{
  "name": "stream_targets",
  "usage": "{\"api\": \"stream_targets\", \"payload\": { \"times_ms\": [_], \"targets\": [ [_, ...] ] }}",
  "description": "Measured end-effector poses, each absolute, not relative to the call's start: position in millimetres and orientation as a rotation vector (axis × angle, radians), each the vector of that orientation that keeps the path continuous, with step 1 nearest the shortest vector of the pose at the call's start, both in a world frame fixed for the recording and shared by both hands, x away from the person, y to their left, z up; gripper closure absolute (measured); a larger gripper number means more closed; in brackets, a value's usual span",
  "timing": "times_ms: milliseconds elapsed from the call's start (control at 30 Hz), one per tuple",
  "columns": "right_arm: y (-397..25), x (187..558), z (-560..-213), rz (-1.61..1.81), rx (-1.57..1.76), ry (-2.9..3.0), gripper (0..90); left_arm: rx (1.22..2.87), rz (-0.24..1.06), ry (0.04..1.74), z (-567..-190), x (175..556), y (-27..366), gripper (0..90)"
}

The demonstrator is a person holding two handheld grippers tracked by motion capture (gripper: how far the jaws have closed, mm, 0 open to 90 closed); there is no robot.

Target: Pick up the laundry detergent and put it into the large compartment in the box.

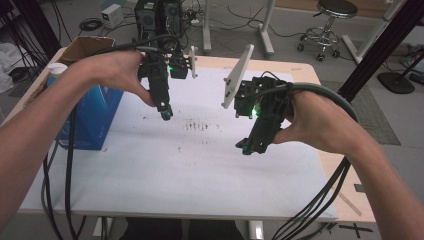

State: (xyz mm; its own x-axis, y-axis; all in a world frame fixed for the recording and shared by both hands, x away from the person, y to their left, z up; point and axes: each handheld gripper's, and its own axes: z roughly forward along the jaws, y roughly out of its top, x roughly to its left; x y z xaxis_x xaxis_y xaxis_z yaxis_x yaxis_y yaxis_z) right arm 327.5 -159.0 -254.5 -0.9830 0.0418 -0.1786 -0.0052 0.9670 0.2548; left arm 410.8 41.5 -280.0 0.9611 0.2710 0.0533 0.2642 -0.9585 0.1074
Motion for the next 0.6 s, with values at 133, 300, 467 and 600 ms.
{"api": "stream_targets", "payload": {
  "times_ms": [133, 300, 467, 600],
  "targets": [
    [-158.7, 326.6, -256.1, 0.401, 0.031, 2.932, 12.0, 3.012, 0.106, 0.393, -279.1, 409.9, 39.7, 17.4],
    [-158.2, 326.5, -258.0, 0.388, 0.029, 2.936, 12.0, 3.005, 0.105, 0.397, -278.3, 409.3, 40.5, 17.4],
    [-159.9, 326.2, -258.5, 0.393, 0.037, 2.935, 12.0, 3.015, 0.096, 0.391, -279.5, 409.1, 40.0, 17.4],
    [-160.3, 326.9, -259.6, 0.384, 0.034, 2.938, 12.0, 3.010, 0.093, 0.392, -279.8, 408.9, 39.1, 17.4]
  ]
}}
